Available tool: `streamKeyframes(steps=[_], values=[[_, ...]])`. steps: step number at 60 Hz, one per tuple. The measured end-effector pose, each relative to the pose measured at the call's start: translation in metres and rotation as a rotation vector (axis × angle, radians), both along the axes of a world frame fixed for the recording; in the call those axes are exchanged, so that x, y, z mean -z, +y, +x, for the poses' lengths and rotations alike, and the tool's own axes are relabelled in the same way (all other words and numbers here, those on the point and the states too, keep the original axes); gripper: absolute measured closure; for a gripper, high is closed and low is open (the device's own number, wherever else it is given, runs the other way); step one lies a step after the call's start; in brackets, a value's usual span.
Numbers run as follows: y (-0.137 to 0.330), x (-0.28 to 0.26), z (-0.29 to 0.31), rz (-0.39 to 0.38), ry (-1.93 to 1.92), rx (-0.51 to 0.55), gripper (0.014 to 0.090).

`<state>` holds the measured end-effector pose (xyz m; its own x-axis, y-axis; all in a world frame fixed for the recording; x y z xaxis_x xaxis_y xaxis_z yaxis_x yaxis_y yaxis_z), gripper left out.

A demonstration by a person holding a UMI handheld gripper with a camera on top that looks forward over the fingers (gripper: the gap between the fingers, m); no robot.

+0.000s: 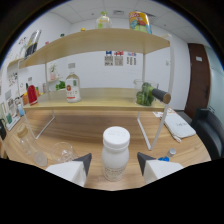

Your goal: Make me a cup of Mount Fuji.

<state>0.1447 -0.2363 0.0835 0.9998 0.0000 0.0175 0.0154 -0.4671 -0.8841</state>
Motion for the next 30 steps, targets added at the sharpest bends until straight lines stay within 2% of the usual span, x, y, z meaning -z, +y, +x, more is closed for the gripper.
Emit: streamKeyframes(steps=[12, 30], values=[[-0.04, -0.038, -0.009, -0.066, -0.045, 0.104, 0.0199], [-0.091, -0.068, -0.084, -0.134, -0.044, 0.099, 0.0188]])
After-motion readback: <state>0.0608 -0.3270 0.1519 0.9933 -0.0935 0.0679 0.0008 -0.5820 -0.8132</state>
